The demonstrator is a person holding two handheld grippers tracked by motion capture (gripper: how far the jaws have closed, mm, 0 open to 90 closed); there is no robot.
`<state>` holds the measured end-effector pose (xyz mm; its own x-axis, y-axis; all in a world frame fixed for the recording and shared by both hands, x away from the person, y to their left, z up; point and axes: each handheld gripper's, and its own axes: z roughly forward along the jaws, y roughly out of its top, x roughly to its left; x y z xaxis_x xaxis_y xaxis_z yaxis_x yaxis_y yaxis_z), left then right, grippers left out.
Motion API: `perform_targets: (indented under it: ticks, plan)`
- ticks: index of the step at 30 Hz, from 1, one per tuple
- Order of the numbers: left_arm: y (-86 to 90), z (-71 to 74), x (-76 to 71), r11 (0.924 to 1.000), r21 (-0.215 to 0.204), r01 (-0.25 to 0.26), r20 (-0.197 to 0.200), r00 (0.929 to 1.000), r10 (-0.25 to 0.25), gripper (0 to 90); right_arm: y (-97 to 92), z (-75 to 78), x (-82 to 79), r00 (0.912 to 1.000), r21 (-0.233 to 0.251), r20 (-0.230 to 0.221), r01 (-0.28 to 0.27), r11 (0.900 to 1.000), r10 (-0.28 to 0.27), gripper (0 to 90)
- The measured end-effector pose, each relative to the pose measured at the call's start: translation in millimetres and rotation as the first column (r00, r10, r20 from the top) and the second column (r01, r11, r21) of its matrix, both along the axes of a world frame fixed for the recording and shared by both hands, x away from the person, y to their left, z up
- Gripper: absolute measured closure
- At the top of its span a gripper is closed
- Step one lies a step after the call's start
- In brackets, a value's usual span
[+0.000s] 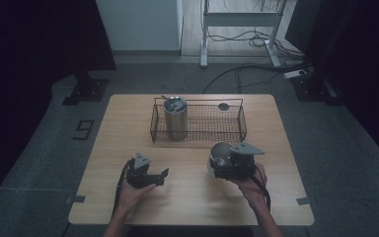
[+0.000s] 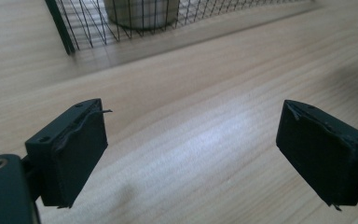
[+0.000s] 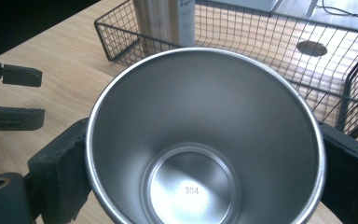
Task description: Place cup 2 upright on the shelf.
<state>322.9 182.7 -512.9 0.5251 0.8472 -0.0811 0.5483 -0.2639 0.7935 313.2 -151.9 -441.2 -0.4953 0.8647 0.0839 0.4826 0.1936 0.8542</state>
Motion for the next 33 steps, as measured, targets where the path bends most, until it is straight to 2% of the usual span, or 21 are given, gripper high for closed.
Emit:
perform_targets:
  ticks: [8, 15, 18, 22, 33]
  plan:
    - [0.9, 0.9, 0.3, 0.9992, 0.039, 0.012, 0.014, 0.9998, -0.013, 8.7, -11.8, 13.9, 5.4, 0.9995, 0.022, -0.003, 0.031, 0.9993, -0.031, 6.3]
    - [1.5, -0.1, 0.2, 0.9989, 0.045, 0.016, -0.002, 0.9999, -0.016, 8.7, -28.2, 26.5, 14.7, 0.9984, 0.049, -0.009, 0.056, 0.9972, -0.056, 6.3]
    - [1.5, 1.5, -2.5, 0.9982, 0.043, 0.042, -0.001, 0.9991, -0.042, 8.6, -31.8, 30.3, 20.0, 0.9987, 0.046, -0.016, 0.050, 0.9977, -0.049, 6.3]
    - [1.0, 2.5, -5.2, 0.9982, 0.040, 0.046, 0.011, 0.9989, -0.046, 8.6, -33.0, 33.3, 26.0, 0.9988, 0.044, -0.015, 0.047, 0.9979, -0.047, 6.3]
    - [2.6, 2.2, -6.7, 0.9980, 0.031, 0.055, 0.003, 0.9985, -0.055, 8.6, -28.8, 42.2, 37.8, 0.9988, 0.048, -0.006, 0.049, 0.9977, -0.049, 6.3]
